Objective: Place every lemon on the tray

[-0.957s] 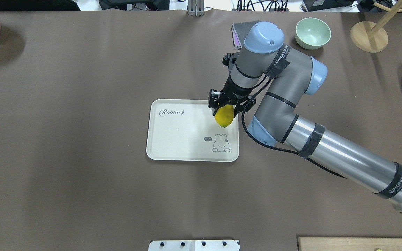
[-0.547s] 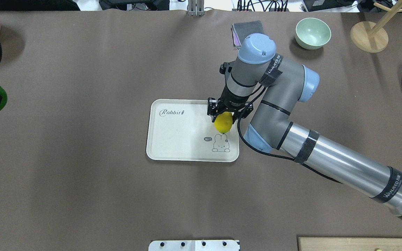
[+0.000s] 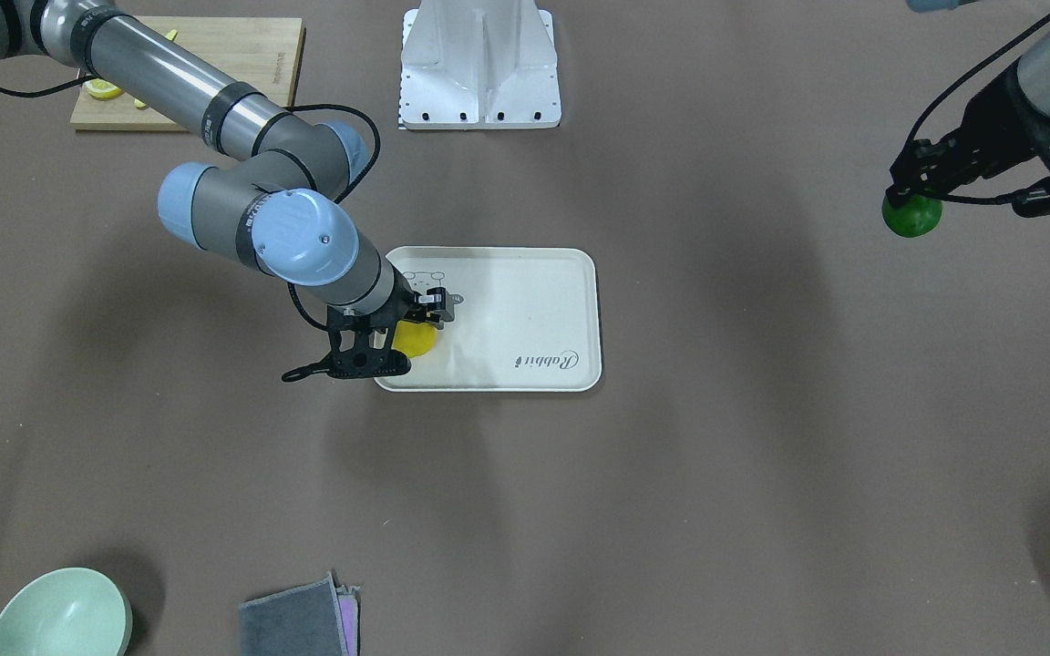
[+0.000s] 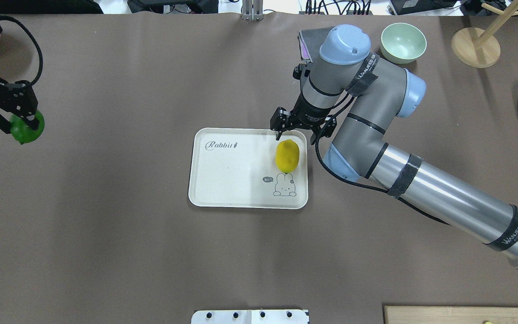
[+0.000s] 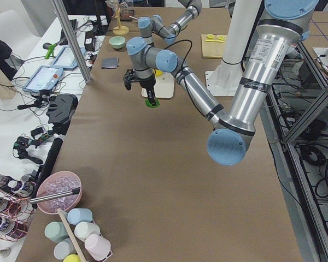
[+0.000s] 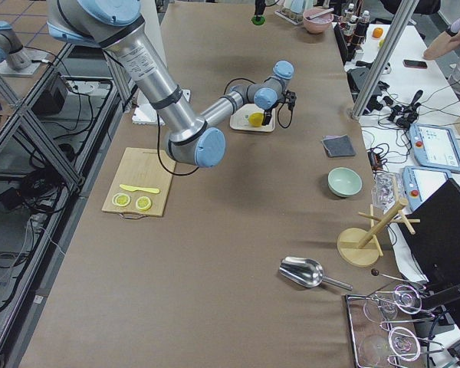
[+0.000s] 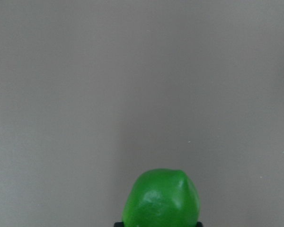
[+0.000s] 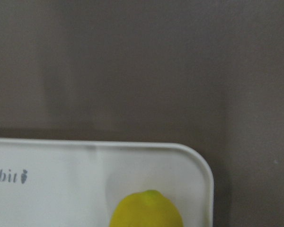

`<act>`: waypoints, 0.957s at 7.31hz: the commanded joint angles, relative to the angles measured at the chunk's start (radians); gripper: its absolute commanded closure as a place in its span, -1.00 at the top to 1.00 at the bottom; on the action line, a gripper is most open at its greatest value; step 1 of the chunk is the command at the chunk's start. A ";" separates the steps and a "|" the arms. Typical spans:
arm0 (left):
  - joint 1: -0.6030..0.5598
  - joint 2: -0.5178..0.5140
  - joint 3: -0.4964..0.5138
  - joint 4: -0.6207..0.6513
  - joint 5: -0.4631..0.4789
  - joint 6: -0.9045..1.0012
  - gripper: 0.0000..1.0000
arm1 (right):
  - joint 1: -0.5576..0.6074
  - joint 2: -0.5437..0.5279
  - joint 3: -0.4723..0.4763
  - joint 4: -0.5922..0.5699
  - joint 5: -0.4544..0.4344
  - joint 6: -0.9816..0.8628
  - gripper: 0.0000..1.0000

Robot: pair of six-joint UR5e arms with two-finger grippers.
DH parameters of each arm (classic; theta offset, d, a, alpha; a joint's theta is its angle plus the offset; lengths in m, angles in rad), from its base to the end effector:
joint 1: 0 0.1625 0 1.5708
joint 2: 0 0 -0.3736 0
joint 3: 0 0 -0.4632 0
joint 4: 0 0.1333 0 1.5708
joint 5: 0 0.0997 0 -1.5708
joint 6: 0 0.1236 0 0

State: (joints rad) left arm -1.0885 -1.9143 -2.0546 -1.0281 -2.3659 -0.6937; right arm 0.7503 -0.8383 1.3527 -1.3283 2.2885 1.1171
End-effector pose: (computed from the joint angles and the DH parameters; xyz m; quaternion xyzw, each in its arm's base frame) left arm 0.2195 -0.5164 0.2284 -0.1038 0.3914 -0.0417 0.9134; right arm -0.5420 -0.5764 0.2116 -0.0731 -0.4699 0.0002 0.8797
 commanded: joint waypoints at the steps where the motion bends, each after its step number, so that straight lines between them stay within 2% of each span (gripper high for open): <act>1: 0.050 -0.073 0.039 -0.003 0.004 -0.128 -1.00 | 0.091 -0.036 0.029 0.001 0.064 -0.016 0.99; 3: 0.107 -0.155 0.112 -0.025 0.008 -0.186 -1.00 | 0.156 -0.157 0.136 0.029 0.091 -0.194 0.99; 4: 0.146 -0.196 0.169 -0.091 0.010 -0.279 -1.00 | 0.202 -0.260 0.219 0.034 0.139 -0.286 0.99; 6: 0.290 -0.238 0.211 -0.229 0.126 -0.508 -1.00 | 0.245 -0.426 0.365 0.034 0.183 -0.466 0.99; 7: 0.330 -0.300 0.258 -0.230 0.145 -0.539 -1.00 | 0.235 -0.515 0.447 0.031 0.181 -0.558 0.99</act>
State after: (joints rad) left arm -0.8190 -2.1570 -1.8409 -1.2289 -2.2618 -1.1610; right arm 0.9834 -1.2438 1.6988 -1.2958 2.4619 0.6714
